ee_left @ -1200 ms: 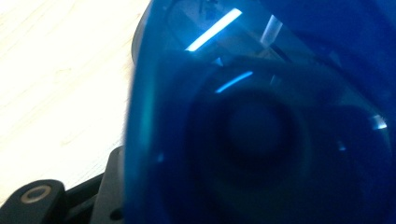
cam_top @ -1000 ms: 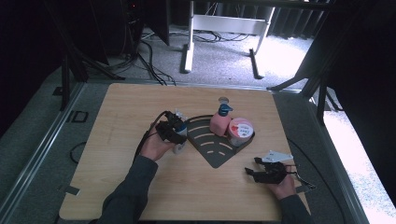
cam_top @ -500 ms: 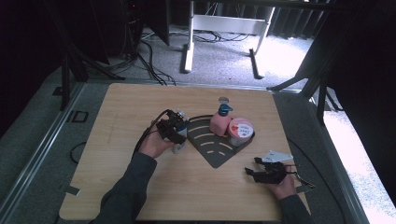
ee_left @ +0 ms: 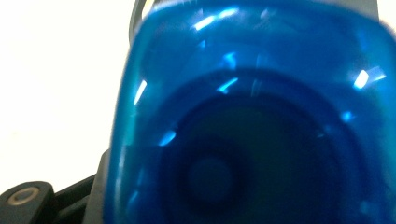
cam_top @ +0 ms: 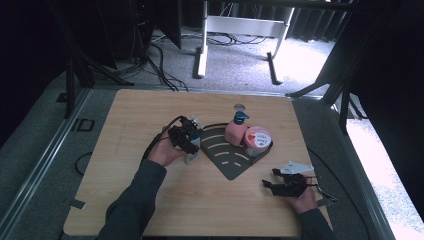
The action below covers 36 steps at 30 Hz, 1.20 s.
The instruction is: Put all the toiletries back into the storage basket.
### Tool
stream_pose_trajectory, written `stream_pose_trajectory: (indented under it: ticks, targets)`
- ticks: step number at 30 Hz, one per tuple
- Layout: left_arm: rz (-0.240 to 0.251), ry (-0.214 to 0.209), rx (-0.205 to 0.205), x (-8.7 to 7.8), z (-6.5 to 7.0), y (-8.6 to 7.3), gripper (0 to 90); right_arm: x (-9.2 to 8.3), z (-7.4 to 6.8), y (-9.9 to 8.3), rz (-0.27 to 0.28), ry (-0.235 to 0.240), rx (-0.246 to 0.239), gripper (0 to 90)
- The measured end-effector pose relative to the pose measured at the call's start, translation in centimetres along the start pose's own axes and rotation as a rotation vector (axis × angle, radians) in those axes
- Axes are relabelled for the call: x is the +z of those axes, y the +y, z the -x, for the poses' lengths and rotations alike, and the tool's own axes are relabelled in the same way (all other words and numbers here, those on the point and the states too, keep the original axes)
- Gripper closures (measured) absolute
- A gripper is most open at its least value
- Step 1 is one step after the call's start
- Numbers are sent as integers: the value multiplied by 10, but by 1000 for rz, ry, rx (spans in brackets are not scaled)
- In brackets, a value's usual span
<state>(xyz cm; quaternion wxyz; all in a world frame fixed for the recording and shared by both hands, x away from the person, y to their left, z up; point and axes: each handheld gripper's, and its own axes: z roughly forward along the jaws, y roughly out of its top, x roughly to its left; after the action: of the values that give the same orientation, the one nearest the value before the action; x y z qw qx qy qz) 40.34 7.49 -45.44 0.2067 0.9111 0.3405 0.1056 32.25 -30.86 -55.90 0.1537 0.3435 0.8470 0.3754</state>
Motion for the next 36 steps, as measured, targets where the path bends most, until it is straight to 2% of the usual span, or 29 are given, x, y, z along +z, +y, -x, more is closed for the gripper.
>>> stream_pose_trajectory:
  ticks: [3, 5, 14, 20, 25, 30, 36]
  targets:
    - [-6, -1, 7, 1, -1, 0, 485, 0, 0, 0, 0, 0, -1, 337]
    - [-5, -18, 10, 1, -2, 0, 508, 0, 0, 0, 0, 0, 0, 336]
    - [-36, -20, 35, 1, -2, 2, 518, 0, 0, 0, 0, 2, 0, 332]
    - [-40, -25, 34, 1, -3, 2, 528, 0, 0, 0, 0, 2, -1, 332]
    - [-51, -28, 49, 0, 0, 3, 543, 0, 0, 0, 0, 2, 0, 332]
    - [-52, -31, 33, -1, -1, 3, 549, 0, 0, 0, 0, 3, 0, 332]
    - [-58, -14, 22, -3, -2, 2, 553, 0, 0, 0, 0, 3, 0, 332]
